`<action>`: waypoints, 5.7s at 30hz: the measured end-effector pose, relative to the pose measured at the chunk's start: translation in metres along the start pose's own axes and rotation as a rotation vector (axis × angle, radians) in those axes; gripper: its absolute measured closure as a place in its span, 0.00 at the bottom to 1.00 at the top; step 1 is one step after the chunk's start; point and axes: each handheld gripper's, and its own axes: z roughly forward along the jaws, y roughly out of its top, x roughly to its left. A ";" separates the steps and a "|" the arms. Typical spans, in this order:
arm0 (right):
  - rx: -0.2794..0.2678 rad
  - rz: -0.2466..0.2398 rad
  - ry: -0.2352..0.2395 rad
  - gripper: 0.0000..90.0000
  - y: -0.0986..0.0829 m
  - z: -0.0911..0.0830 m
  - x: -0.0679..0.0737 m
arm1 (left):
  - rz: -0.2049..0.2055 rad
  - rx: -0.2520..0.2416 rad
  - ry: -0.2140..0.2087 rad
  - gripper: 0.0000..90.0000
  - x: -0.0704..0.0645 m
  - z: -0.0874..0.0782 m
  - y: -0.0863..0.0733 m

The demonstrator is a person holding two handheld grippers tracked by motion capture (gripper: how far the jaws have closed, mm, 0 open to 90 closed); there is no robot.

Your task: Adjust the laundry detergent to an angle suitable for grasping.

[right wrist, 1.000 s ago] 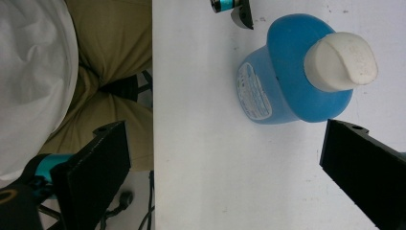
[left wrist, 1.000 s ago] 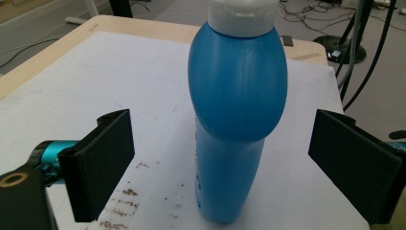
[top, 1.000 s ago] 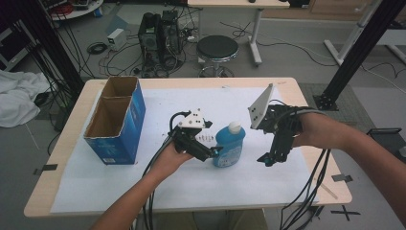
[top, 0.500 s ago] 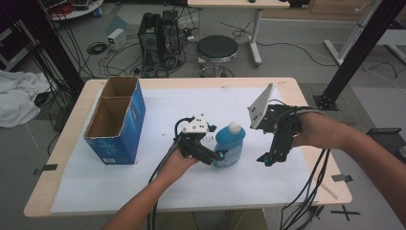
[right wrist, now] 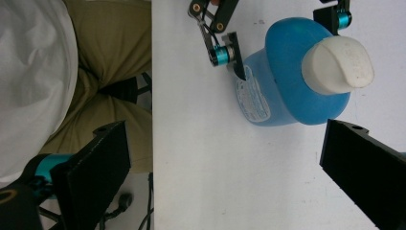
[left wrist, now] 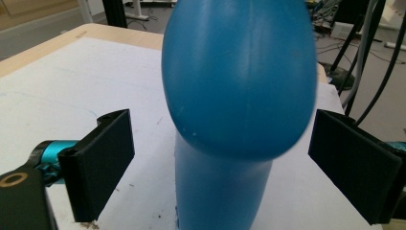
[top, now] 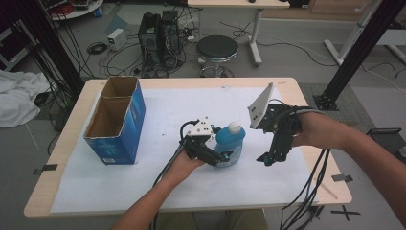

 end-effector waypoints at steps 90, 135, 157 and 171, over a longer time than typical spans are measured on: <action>-0.017 0.021 -0.015 0.03 -0.007 -0.007 -0.002 | 0.097 -0.050 -0.062 0.48 0.031 -0.007 0.045; -0.018 0.067 -0.022 0.03 -0.015 -0.011 -0.008 | 0.248 0.038 -0.483 0.48 0.054 0.015 0.033; -0.013 0.068 -0.024 0.03 -0.013 -0.010 -0.007 | 0.181 0.089 -0.485 0.48 0.055 0.022 0.017; -0.009 0.053 -0.028 0.03 -0.009 -0.009 -0.002 | 0.132 0.120 -0.463 0.40 0.052 0.019 0.012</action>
